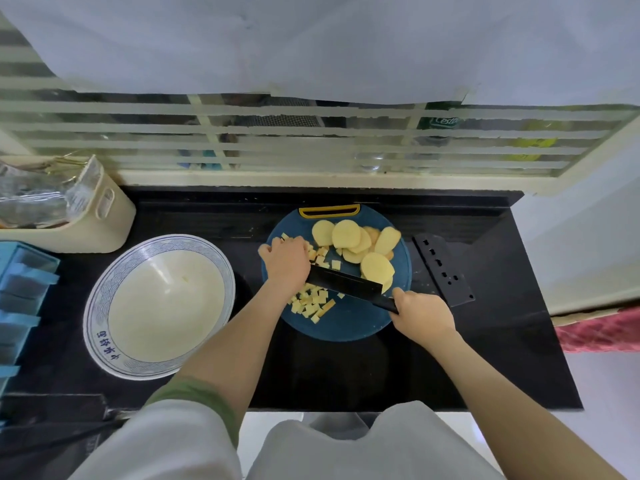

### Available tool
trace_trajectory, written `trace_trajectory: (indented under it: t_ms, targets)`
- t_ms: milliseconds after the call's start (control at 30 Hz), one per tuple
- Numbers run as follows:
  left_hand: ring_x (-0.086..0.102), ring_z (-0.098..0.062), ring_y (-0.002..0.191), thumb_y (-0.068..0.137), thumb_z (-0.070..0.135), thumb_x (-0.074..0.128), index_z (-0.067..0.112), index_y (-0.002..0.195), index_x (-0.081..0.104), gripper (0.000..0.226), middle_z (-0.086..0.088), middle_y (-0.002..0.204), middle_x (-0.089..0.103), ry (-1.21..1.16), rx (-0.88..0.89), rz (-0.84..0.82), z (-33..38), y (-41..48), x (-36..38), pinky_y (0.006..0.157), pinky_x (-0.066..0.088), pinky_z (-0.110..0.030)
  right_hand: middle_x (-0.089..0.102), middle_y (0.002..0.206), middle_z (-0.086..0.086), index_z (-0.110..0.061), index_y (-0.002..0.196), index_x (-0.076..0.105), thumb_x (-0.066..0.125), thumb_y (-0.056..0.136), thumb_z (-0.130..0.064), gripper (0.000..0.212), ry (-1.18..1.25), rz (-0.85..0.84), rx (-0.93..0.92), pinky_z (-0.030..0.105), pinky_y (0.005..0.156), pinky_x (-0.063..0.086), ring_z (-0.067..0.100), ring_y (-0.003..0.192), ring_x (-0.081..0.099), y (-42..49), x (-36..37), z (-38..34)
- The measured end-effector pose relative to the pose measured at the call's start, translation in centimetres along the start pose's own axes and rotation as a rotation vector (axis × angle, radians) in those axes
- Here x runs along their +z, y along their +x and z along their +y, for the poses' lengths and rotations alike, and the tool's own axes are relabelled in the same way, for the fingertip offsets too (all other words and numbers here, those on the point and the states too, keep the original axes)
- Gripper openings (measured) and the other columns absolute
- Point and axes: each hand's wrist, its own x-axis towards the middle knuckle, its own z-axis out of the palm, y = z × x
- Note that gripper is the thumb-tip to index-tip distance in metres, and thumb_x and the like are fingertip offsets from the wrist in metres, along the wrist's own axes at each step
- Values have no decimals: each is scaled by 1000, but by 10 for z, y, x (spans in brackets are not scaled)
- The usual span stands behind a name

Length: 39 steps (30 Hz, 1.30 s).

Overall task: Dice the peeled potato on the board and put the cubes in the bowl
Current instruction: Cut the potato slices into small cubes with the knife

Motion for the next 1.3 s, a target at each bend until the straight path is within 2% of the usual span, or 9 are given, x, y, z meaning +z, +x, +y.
trace_trajectory:
  t_ms: [133,233,333,500,700,867,1033,1167,1300]
  targets:
    - [46,-24,109,100,23,36,17,109,58,24,-3,104,62,-50,-150,25,-7,-6,2,86,28,-40,59,86,-3,-17,100,49,45,98,-41,24,36,-3,45,31,59,43,20,70,60,-8,4,10]
    - [47,-24,107,103,29,32,16,109,59,31,-4,102,63,-61,-170,41,-13,-12,8,87,27,-41,54,77,-7,-19,93,46,45,97,-40,21,101,-6,129,31,59,47,18,65,56,-14,8,16]
    - [50,-23,101,100,20,33,15,100,60,28,-2,95,62,-30,-134,61,-8,-18,11,85,27,-39,54,68,-6,-20,86,46,47,96,-38,21,228,18,244,31,57,47,17,61,57,-18,8,19]
    - [51,-21,100,94,32,41,19,108,58,26,1,103,61,-50,124,64,19,-30,14,84,28,-38,57,69,-3,-17,88,49,47,97,-35,20,336,33,378,32,60,52,17,61,59,-21,6,17]
    - [38,-24,124,85,51,54,22,137,38,62,-2,133,47,22,415,-56,67,-36,22,102,24,-46,59,70,-1,-17,87,52,48,97,-32,19,537,42,530,33,61,52,17,63,60,-23,11,15]
    - [29,-26,131,79,36,67,20,145,31,76,-5,138,36,404,700,-109,100,-21,25,110,14,-50,62,71,0,-18,89,56,49,96,-35,19,589,39,601,35,62,54,18,63,61,-29,15,26]
    - [31,-25,129,82,36,64,17,140,39,66,-2,135,42,462,847,-90,96,-5,24,112,10,-50,62,70,0,-18,88,55,49,97,-33,19,602,21,635,36,63,55,18,63,61,-32,19,35]
    - [34,-24,125,78,56,61,14,133,44,71,-3,132,44,364,817,-94,86,-8,27,108,15,-44,62,72,1,-19,89,55,48,97,-32,17,623,14,641,32,58,52,17,63,61,-30,18,37]
    - [37,-23,118,75,67,54,13,126,47,74,-3,127,48,198,565,-67,84,-19,35,102,21,-40,61,72,0,-18,90,55,49,98,-32,17,646,17,641,30,58,52,16,63,61,-24,16,35]
